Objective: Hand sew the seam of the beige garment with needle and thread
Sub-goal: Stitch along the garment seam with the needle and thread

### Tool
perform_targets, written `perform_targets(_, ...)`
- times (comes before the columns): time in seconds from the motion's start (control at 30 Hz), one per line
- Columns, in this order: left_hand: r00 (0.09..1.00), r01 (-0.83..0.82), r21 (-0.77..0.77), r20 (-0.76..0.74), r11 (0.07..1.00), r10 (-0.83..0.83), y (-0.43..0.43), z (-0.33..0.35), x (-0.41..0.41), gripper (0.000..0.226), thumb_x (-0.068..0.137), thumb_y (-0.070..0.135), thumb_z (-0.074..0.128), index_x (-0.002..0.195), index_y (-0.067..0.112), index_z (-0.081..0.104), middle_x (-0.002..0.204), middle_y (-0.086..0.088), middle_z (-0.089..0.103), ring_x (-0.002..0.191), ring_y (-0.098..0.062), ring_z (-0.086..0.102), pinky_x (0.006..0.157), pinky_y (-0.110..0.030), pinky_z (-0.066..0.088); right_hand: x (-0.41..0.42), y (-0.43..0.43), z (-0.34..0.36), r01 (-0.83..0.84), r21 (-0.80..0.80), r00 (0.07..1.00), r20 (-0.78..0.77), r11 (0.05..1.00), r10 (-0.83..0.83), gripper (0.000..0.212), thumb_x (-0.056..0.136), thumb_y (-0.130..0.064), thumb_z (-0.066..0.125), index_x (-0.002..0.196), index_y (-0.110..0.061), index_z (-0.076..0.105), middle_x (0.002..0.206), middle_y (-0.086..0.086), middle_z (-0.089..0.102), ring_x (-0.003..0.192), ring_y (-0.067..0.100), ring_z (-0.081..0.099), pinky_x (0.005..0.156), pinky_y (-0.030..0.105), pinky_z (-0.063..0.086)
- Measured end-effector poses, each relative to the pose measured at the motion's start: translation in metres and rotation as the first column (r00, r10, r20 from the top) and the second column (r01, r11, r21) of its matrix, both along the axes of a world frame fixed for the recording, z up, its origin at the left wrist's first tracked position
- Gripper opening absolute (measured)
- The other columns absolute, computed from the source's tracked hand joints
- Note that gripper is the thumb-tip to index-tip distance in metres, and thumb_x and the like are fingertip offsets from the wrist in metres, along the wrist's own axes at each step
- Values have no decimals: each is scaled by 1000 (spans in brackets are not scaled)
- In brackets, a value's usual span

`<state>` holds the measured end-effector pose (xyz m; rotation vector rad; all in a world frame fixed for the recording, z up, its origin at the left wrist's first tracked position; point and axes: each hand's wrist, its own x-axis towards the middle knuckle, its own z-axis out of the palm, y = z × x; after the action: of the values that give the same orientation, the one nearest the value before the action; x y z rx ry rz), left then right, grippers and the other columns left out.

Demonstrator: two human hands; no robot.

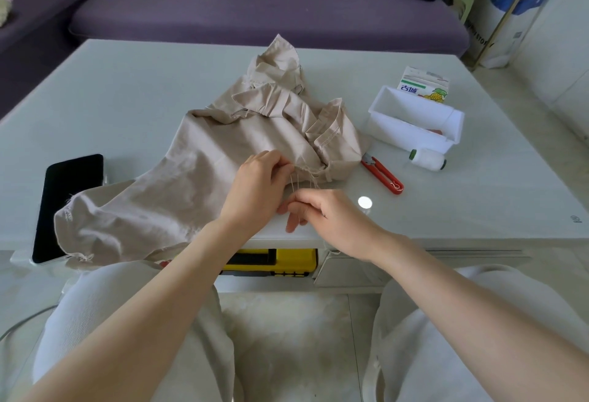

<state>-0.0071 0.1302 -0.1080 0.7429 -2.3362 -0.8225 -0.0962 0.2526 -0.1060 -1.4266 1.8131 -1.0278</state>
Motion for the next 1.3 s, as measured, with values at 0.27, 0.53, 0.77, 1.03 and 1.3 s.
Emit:
perform_targets(0.27,999,-14,-11,-30,1000,13,-2,1,1,12,93,10,55,87,4,62,81,-2,59,78,-20,50,65,-23,32,3,1,-2,224,29,974,-18,974,-224,25,103,-19,31,90,-19,52,63,1,48,63,31,50,60,35,41)
perform_targets(0.53,1000,-18,-1,-18,1000,18,0,0,3,12,93,13,56,88,5,63,82,-3,60,79,-20,49,64,-21,29,-8,1,-8,342,-34,934,-95,939,-343,3,95,-20,55,95,-17,57,49,-9,41,43,7,37,44,16,29)
perform_targets(0.77,1000,-21,19,-1,1000,21,0,1,5,12,92,13,56,87,4,64,82,-6,63,80,-22,50,65,-23,32,0,4,-2,287,5,957,-52,958,-286,22,98,-24,50,100,-18,71,74,3,67,60,18,52,56,19,37)
perform_targets(1.03,998,26,41,53,999,-28,0,-1,6,7,89,12,59,95,11,64,82,1,57,83,-18,51,68,-22,35,6,9,6,174,-102,983,80,979,-167,28,92,-41,48,80,-25,68,54,13,51,49,20,41,56,31,37)
perform_targets(1.3,926,376,-149,50,914,-373,16,-1,12,18,85,17,55,93,16,70,100,2,59,95,-13,46,86,-28,38,-11,15,20,382,-177,895,316,907,-315,36,88,-45,45,75,-16,64,41,-12,34,39,4,30,46,16,27)
